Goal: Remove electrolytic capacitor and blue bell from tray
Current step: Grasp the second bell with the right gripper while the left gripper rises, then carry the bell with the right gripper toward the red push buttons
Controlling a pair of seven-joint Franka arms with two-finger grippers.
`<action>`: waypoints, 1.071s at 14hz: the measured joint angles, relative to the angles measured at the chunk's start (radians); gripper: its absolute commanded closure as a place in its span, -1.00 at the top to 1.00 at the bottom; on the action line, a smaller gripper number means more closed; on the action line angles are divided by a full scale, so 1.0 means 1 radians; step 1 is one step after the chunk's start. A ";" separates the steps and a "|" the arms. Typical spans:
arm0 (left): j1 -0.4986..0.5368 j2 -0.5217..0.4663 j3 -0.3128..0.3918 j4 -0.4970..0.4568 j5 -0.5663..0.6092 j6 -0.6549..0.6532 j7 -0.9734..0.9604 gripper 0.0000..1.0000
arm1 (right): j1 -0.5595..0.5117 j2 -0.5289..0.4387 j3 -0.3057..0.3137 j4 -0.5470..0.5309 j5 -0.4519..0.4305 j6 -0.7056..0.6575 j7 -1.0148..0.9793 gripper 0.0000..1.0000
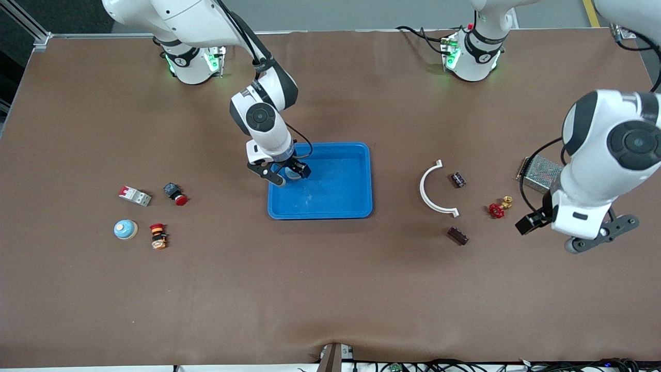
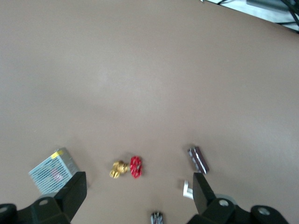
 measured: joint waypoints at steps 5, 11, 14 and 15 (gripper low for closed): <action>-0.002 -0.106 -0.007 0.018 -0.121 -0.120 0.110 1.00 | 0.004 0.004 0.000 0.000 0.000 0.000 0.002 0.55; -0.008 -0.198 -0.005 0.022 -0.215 -0.178 0.171 1.00 | 0.009 0.011 0.000 0.001 0.000 0.003 0.037 -1.00; -0.058 -0.236 0.049 0.021 -0.252 -0.209 0.224 1.00 | 0.014 0.011 0.000 0.003 -0.001 0.004 0.052 -1.00; -0.095 -0.250 0.098 0.021 -0.270 -0.222 0.255 1.00 | 0.014 0.011 0.000 0.007 -0.001 0.000 0.052 -1.00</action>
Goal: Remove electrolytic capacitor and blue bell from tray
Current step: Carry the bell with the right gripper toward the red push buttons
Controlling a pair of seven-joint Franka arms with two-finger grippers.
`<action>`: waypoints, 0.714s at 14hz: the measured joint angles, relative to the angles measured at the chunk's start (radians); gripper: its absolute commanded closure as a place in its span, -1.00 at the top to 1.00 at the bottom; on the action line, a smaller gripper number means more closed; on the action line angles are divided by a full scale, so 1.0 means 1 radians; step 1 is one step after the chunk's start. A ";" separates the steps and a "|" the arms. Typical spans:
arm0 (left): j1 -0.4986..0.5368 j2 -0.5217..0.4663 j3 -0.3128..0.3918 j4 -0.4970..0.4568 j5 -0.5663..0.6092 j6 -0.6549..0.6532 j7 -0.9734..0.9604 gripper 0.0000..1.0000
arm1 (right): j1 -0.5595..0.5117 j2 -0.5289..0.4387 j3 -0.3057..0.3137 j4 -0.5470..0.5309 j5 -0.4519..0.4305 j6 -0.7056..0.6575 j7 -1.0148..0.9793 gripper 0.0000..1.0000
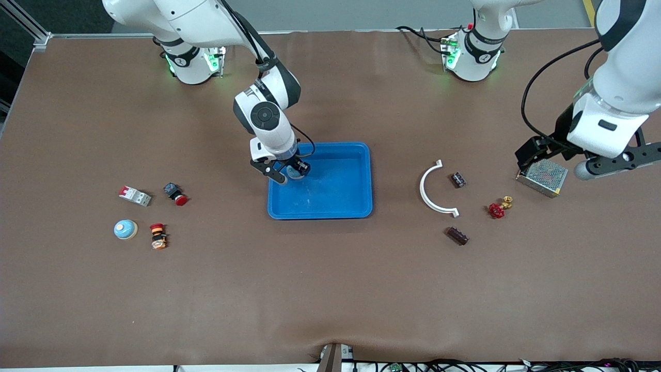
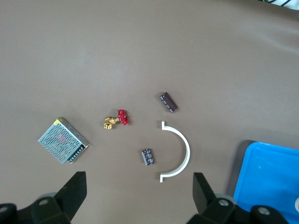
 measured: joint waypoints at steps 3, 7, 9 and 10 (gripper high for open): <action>-0.063 -0.044 0.115 -0.001 -0.032 -0.062 0.127 1.00 | 0.000 -0.013 -0.008 0.067 -0.005 -0.158 -0.006 -1.00; -0.087 -0.100 0.168 -0.035 -0.056 -0.094 0.168 1.00 | -0.055 -0.075 -0.047 0.189 -0.020 -0.455 -0.205 -1.00; -0.089 -0.124 0.169 -0.063 -0.073 -0.095 0.168 1.00 | -0.120 -0.104 -0.055 0.192 -0.080 -0.524 -0.353 -1.00; -0.090 -0.135 0.169 -0.074 -0.075 -0.095 0.168 1.00 | -0.151 -0.112 -0.056 0.192 -0.123 -0.549 -0.420 -1.00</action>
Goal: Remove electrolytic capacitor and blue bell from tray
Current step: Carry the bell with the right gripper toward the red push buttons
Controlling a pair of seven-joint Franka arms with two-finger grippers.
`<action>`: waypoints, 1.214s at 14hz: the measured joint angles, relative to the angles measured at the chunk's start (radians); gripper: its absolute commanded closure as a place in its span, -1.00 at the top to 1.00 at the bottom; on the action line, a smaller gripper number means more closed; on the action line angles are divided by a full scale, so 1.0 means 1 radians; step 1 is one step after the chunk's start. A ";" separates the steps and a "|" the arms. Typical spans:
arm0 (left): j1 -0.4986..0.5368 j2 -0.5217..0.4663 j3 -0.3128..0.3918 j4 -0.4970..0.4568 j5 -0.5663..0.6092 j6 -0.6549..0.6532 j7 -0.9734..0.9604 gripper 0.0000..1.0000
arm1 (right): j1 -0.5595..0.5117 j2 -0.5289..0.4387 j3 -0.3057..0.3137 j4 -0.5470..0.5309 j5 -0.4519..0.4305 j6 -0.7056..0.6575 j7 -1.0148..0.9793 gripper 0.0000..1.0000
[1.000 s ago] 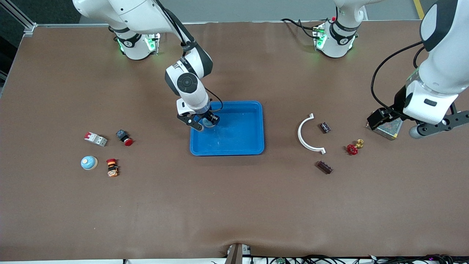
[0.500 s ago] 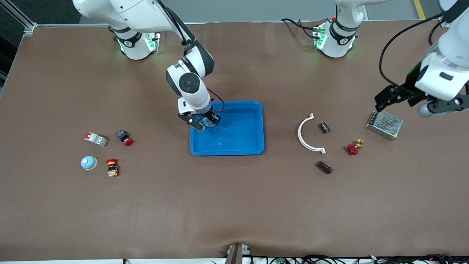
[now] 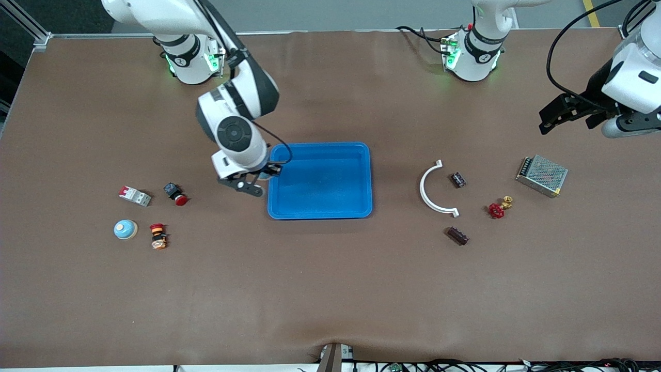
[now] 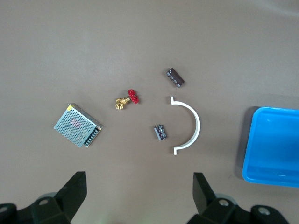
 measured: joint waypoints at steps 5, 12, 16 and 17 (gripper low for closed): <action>-0.002 -0.071 0.029 -0.060 0.000 0.000 0.060 1.00 | -0.142 -0.064 -0.004 -0.062 -0.058 0.003 -0.346 -1.00; 0.002 -0.088 0.055 -0.069 0.000 -0.001 0.073 1.00 | -0.435 -0.185 -0.007 -0.373 -0.062 0.288 -0.827 -1.00; 0.001 -0.070 0.053 -0.069 0.000 -0.001 0.072 1.00 | -0.533 -0.194 -0.006 -0.439 -0.062 0.341 -0.971 -1.00; 0.001 -0.064 0.052 -0.069 0.000 -0.001 0.072 1.00 | -0.557 -0.197 -0.005 -0.450 -0.062 0.350 -1.007 -1.00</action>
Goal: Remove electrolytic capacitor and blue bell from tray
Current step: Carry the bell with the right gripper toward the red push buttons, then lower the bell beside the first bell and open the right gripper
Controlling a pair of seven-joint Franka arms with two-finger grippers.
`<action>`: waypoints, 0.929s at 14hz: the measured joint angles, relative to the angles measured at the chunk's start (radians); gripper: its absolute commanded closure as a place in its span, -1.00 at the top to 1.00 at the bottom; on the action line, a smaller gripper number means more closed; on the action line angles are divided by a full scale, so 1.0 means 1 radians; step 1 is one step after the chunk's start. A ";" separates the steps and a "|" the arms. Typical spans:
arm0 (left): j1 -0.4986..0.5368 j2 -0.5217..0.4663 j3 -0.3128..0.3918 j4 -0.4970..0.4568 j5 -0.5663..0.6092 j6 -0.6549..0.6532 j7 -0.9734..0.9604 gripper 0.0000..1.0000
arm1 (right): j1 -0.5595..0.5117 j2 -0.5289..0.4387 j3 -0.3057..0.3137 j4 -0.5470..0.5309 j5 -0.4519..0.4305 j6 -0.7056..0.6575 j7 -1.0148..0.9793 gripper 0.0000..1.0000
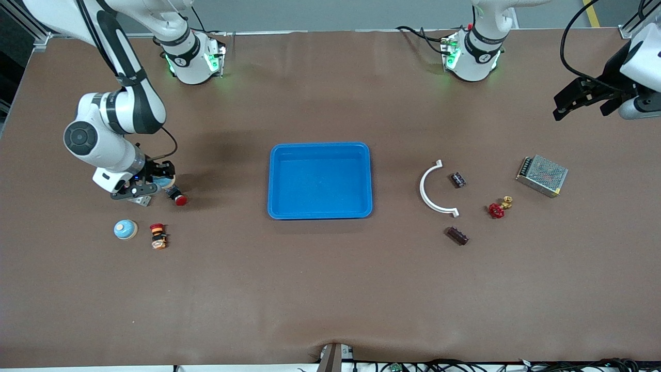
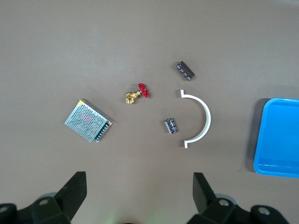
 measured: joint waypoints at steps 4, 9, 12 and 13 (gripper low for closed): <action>0.000 0.012 -0.001 0.001 0.000 0.002 0.000 1.00 | -0.105 -0.003 0.000 -0.050 0.000 0.068 -0.156 -1.00; 0.000 0.019 -0.001 0.001 0.000 0.002 -0.002 1.00 | -0.169 -0.003 0.000 -0.073 0.000 0.106 -0.234 -1.00; 0.001 0.021 0.000 0.001 0.000 0.003 -0.002 1.00 | -0.169 -0.003 0.001 -0.111 0.000 0.160 -0.234 -1.00; 0.001 0.021 0.000 0.002 0.000 0.004 -0.002 1.00 | -0.169 -0.003 0.001 -0.119 0.000 0.166 -0.234 -1.00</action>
